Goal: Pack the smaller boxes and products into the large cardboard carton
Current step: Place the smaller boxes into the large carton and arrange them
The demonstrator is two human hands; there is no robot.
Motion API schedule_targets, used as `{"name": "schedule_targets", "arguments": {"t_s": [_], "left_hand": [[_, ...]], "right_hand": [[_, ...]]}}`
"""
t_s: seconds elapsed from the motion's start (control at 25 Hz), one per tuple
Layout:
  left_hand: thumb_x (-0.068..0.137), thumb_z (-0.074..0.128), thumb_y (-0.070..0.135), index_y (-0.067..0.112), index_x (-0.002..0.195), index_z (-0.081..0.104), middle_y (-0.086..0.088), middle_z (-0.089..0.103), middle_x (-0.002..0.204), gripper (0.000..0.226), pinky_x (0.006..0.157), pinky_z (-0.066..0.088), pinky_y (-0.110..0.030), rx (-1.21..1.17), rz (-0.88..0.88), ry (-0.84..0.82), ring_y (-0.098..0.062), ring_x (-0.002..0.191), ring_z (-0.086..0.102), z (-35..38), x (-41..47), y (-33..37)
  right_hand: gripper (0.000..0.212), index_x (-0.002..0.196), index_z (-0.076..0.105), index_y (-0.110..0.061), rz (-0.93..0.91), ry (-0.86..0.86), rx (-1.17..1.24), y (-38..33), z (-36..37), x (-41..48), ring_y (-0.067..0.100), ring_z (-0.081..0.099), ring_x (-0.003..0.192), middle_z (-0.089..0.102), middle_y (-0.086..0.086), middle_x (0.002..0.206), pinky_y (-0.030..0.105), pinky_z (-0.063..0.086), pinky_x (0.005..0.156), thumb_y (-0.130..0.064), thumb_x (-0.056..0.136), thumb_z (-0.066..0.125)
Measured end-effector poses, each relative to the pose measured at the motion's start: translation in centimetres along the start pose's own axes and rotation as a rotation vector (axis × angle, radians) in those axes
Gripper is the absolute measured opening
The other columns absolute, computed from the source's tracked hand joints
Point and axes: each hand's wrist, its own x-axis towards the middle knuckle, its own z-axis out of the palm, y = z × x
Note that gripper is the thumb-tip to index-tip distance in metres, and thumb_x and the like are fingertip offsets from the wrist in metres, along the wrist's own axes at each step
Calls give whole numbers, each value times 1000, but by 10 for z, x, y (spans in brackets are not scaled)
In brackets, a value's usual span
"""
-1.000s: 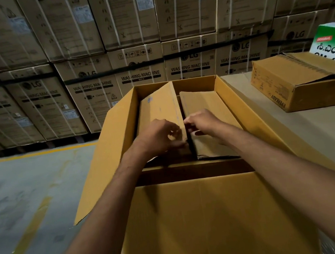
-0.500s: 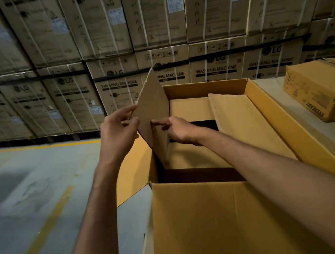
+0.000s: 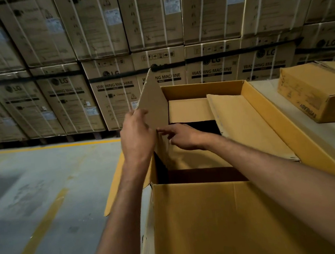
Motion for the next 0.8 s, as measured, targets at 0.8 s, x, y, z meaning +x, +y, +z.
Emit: {"name": "schedule_targets", "arguments": {"t_s": [0.8], "left_hand": [[94,60,3,3,100,69,-12,68,90,11,77,57,-40,-10,111,-964,-29,85,67,102,-34,82]], "right_hand": [[14,103,76,-17,62,23,-971,78,-49,-64,25,64,107,72,7,109,37,49,93,-25,95,67]]}}
